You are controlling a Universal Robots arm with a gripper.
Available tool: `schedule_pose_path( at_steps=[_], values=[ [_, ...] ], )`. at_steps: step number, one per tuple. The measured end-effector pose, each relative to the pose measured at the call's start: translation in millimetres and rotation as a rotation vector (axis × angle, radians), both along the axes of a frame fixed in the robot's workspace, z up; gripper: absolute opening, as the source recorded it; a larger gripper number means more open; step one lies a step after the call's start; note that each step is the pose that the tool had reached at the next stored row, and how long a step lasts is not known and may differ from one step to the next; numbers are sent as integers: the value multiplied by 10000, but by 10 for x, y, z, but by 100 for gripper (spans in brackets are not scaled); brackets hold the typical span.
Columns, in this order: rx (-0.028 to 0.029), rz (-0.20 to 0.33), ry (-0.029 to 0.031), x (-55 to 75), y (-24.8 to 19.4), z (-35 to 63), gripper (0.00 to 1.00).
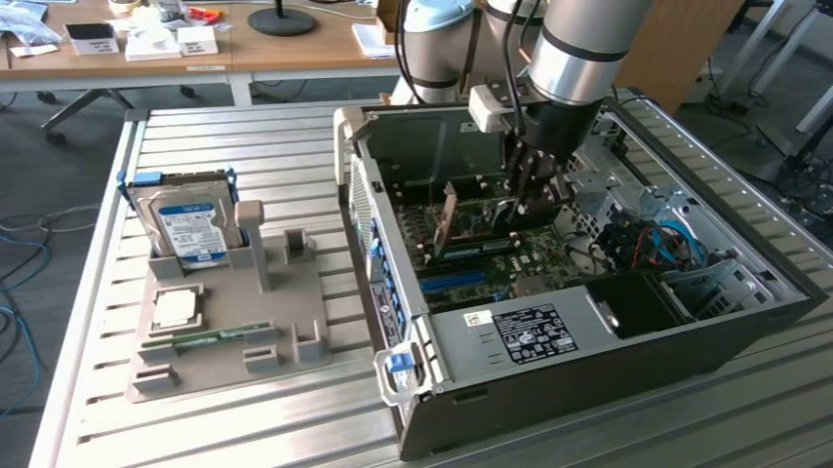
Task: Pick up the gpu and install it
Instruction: 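Insert the gpu into the slot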
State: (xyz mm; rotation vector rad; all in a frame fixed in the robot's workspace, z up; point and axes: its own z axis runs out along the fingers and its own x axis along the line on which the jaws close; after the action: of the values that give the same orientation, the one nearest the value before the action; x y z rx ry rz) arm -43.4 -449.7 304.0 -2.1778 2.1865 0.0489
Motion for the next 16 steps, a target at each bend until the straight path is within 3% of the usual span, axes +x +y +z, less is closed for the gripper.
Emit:
schedule_pose_path(
  at_steps=[11,16],
  values=[
    [0,0,0,-5,-5,-39,27],
    [-1,0,0,-8,-64,-48,27]
  ],
)
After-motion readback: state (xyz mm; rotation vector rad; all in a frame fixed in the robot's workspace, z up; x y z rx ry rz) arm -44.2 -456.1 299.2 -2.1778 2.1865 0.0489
